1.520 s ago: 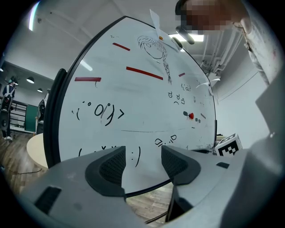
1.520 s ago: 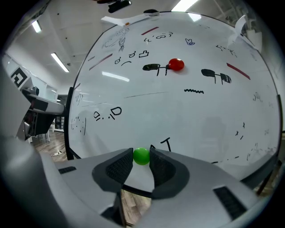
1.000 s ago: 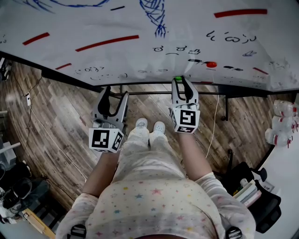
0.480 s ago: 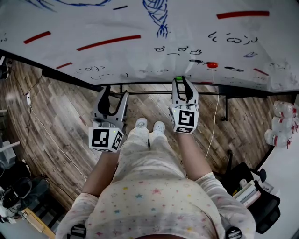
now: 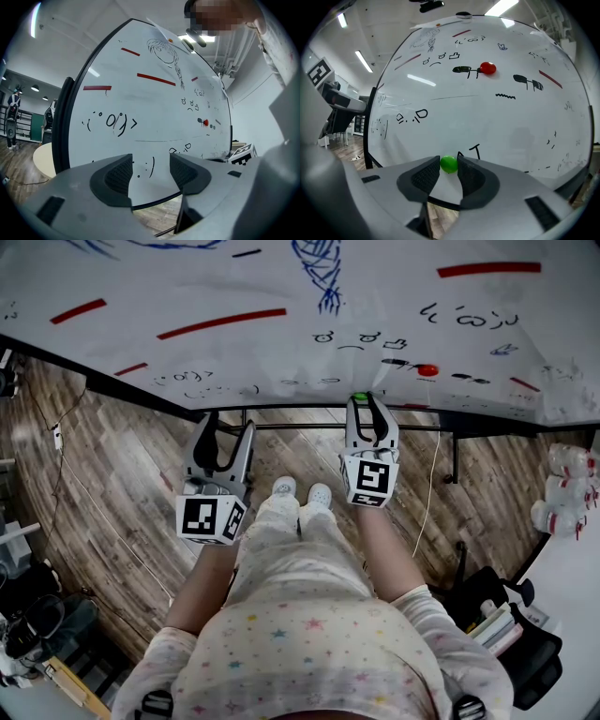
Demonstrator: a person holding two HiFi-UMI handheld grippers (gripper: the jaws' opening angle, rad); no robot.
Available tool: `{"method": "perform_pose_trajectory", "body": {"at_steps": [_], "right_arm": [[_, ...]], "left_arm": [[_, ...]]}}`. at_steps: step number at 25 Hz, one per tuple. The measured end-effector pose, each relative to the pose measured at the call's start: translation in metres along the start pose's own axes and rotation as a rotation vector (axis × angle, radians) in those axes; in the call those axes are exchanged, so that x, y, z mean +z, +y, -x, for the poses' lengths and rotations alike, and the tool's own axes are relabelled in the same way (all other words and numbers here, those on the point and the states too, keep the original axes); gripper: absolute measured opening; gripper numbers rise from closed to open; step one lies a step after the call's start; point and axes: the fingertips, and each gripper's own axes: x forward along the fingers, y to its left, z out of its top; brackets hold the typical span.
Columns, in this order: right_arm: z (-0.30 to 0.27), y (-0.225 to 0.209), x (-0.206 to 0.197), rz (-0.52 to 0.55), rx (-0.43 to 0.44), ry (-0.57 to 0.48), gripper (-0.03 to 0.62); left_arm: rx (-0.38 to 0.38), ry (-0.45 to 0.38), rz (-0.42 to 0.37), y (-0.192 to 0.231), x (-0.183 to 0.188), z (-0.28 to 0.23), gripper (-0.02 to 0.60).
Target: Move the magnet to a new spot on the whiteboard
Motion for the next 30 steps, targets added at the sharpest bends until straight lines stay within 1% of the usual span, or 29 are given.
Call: {"method": "perform_pose_trajectory", "body": {"at_steps": [11,17,30], "right_arm": [[0.005,0.001,0.001,-0.003,0.026,0.013,0.118],[0.012,-0.001,0.004,0.006,0.02,0.015,0.12],[0.024,-0.004,0.031,0.017,0.012,-0.024,0.118]], "left_arm": [[-0.006,-0.013,-0.005,-0.003,0.005,0.002,0.23],[-0.013,-0.022,-0.008,-0.005,0.011,0.005,0.23],[-0.047,-0.061,-0.019,-0.013,0.031,0.007,0.23]]}}
